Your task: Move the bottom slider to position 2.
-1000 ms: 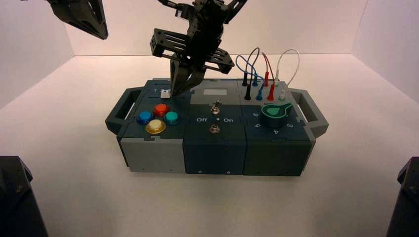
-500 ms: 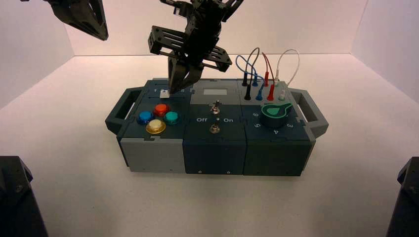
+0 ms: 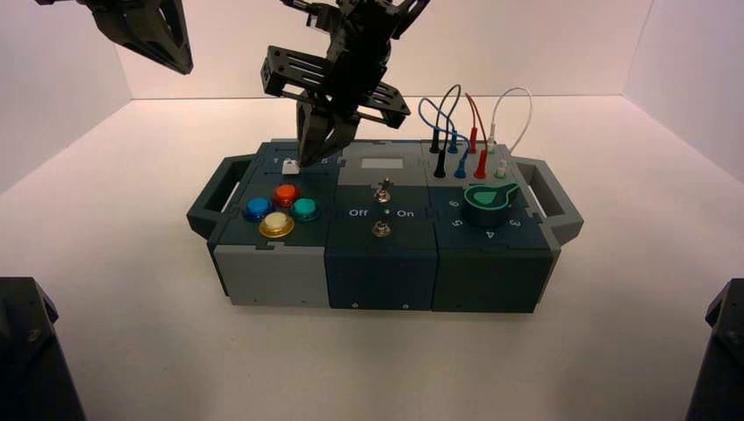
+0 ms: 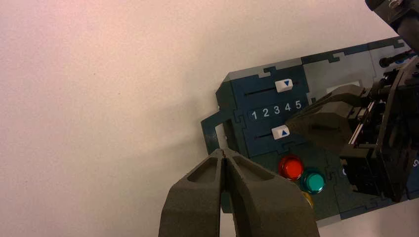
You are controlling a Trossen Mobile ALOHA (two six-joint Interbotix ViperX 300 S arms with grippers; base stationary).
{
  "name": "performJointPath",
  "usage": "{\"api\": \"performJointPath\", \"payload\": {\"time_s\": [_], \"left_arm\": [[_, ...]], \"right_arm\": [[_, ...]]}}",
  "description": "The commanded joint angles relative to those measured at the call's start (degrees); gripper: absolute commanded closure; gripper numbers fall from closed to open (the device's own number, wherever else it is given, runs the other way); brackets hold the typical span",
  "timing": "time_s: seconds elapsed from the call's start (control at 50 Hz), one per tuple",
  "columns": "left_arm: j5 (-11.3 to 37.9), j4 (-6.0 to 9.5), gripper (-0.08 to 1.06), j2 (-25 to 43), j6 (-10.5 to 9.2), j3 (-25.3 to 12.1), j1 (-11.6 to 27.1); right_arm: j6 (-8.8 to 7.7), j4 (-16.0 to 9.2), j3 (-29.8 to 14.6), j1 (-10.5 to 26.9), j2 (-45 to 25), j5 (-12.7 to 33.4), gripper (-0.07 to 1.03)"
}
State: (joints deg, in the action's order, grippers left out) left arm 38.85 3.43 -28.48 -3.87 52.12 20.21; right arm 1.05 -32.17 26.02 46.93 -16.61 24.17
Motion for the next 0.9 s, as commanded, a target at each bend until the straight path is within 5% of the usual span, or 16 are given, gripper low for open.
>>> {"api": "performJointPath", "payload": {"time_s": [0.02, 0.9], "left_arm": [[-0.18, -0.09, 1.01, -0.26, 0.0, -0.79, 0.09], [-0.09, -0.09, 1.01, -0.18, -0.09, -0.88, 0.09]], "right_arm": [[-0.09, -0.35, -1.76, 0.44, 0.79, 0.18, 0.98], [-0.18, -0.35, -2.9, 0.44, 0.26, 0.7, 0.99]]}}
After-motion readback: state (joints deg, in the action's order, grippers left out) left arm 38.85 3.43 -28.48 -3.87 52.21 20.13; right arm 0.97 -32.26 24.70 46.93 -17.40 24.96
